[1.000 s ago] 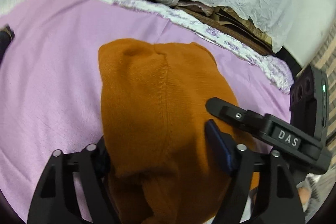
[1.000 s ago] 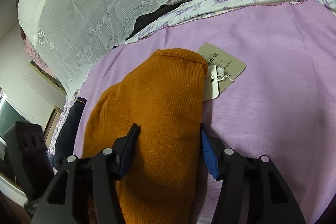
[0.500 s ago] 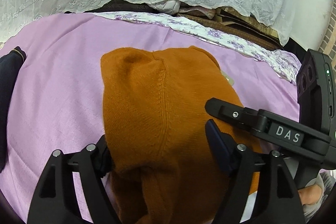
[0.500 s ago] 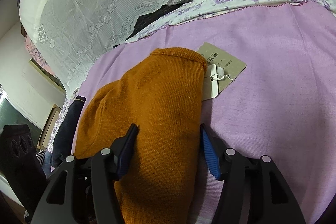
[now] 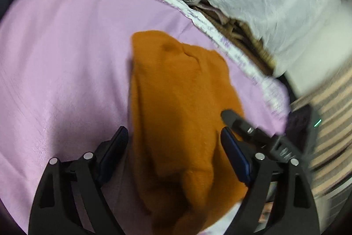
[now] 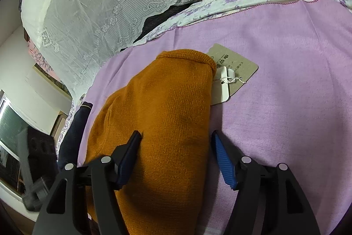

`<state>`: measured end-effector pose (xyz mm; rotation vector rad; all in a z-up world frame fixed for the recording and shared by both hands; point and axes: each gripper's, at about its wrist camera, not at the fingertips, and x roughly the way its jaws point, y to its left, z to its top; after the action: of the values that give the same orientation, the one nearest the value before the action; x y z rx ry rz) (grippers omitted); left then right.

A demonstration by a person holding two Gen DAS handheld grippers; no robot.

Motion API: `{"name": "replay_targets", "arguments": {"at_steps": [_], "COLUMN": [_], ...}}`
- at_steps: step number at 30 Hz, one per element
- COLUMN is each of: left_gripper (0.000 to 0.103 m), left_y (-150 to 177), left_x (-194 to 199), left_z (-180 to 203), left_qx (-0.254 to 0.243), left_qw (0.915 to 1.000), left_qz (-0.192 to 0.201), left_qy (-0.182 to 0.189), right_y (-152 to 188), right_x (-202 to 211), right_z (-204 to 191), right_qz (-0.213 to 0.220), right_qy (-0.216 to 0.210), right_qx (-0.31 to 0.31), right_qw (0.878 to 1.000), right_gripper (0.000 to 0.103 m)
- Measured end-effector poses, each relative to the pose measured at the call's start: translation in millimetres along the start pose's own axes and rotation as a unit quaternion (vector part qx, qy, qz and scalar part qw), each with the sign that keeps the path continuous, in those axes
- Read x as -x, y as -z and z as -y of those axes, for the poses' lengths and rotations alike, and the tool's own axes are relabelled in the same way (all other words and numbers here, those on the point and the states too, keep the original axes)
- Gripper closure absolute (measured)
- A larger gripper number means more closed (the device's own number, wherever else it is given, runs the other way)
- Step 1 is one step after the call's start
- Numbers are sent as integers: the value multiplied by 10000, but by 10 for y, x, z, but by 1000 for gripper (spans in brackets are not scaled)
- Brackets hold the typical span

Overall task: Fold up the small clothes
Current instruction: 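Lift the orange bundle with both tools off the lilac sheet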

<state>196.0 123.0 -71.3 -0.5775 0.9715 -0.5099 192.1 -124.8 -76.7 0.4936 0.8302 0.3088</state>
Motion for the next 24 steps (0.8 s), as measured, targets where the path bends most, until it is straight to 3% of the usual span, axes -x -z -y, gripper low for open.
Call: {"name": "replay_targets", "arguments": {"at_steps": [2,5,6,7,16,18,24], "left_gripper": [20,21,28,42,57,58,45], "left_y": [-18,13,33,49,50,46,9], "left_x": [15,-42,-78,-117,-186,-195,-285], "left_z": [-92,-26,41,87,198,230,144], "left_qx": [246,106,-35,-170,-486,-547,-332], "left_qw": [9993,9996,9997,9996,9988,9985,9993], "left_qz": [-27,-87,-114,-181,-70,-43,-152], "left_qy": [282,248,192,164,-9,-62,-6], "right_y": [3,-3,-5,-5,10,20,-3], "right_x": [-2,-10,-16,-20,-14,-5,-85], "right_z": [-1,-10,-21,-29,-111,-132,-76], "right_qz": [0,4,7,8,28,56,-55], "right_qy": [0,34,64,82,240,275,135], "right_qx": [-5,-10,11,29,287,337,182], "right_qw": [10000,10000,10000,10000,9993,9990,9997], "right_gripper": [36,35,35,35,44,45,37]}}
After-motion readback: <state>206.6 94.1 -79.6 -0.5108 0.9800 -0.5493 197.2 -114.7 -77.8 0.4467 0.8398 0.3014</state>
